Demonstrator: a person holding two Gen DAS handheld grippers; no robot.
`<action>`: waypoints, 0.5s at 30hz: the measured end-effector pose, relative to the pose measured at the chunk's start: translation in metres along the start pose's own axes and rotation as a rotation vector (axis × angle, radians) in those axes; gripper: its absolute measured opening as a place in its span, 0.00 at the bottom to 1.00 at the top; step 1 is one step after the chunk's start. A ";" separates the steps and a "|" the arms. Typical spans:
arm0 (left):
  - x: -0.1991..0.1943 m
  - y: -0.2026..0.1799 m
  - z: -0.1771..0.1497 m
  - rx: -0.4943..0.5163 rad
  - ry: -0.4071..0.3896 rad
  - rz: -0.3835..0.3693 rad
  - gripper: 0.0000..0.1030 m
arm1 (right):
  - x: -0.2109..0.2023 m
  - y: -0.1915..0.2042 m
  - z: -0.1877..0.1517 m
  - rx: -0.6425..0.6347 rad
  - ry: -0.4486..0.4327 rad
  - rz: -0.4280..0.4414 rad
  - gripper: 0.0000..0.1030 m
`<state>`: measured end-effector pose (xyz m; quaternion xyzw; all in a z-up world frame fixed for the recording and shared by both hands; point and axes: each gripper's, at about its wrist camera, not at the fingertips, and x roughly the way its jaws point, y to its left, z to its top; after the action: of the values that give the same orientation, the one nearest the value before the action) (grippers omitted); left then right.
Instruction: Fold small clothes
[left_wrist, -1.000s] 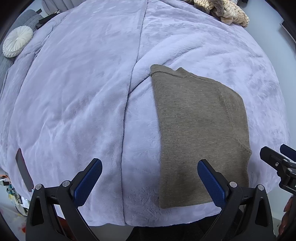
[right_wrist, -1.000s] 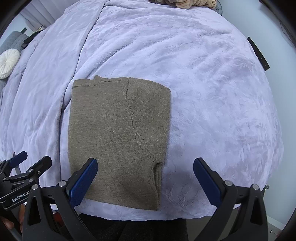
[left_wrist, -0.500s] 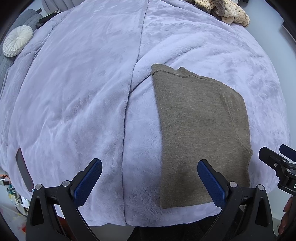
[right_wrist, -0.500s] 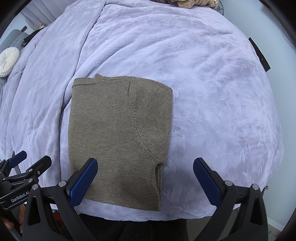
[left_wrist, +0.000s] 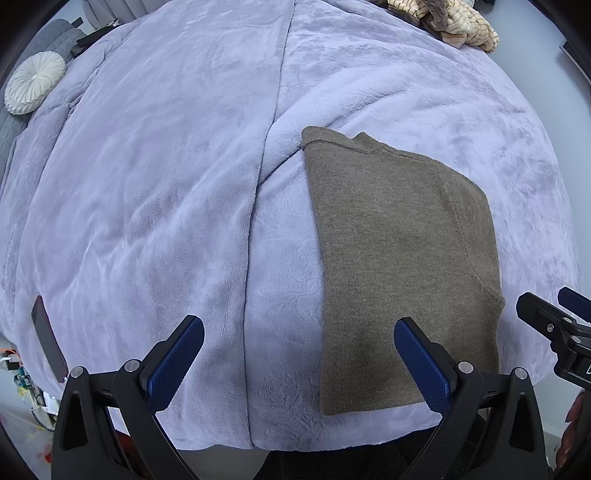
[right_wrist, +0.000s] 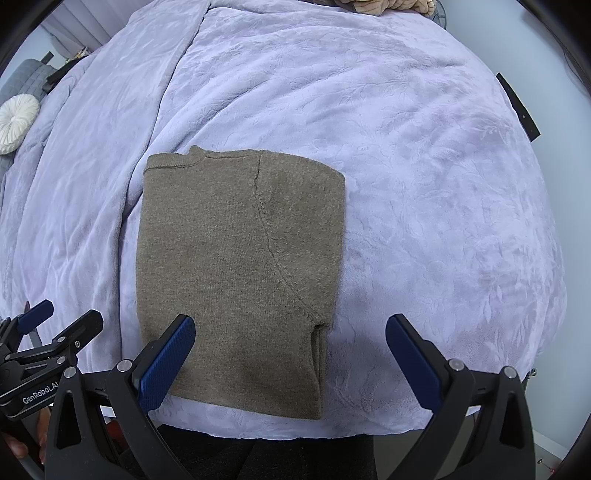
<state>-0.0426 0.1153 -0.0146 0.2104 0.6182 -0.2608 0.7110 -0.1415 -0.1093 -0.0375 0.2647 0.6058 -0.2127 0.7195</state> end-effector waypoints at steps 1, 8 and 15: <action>0.000 0.000 0.000 0.001 -0.001 0.001 1.00 | 0.000 0.000 0.000 0.001 0.000 0.000 1.00; 0.001 -0.001 -0.001 0.006 -0.001 0.006 1.00 | 0.000 0.000 0.000 0.000 -0.001 0.000 1.00; 0.001 0.003 0.001 0.006 -0.007 0.014 1.00 | 0.001 0.001 -0.001 -0.002 0.002 -0.002 1.00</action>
<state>-0.0395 0.1169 -0.0156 0.2159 0.6133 -0.2583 0.7145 -0.1416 -0.1080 -0.0386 0.2638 0.6067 -0.2124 0.7191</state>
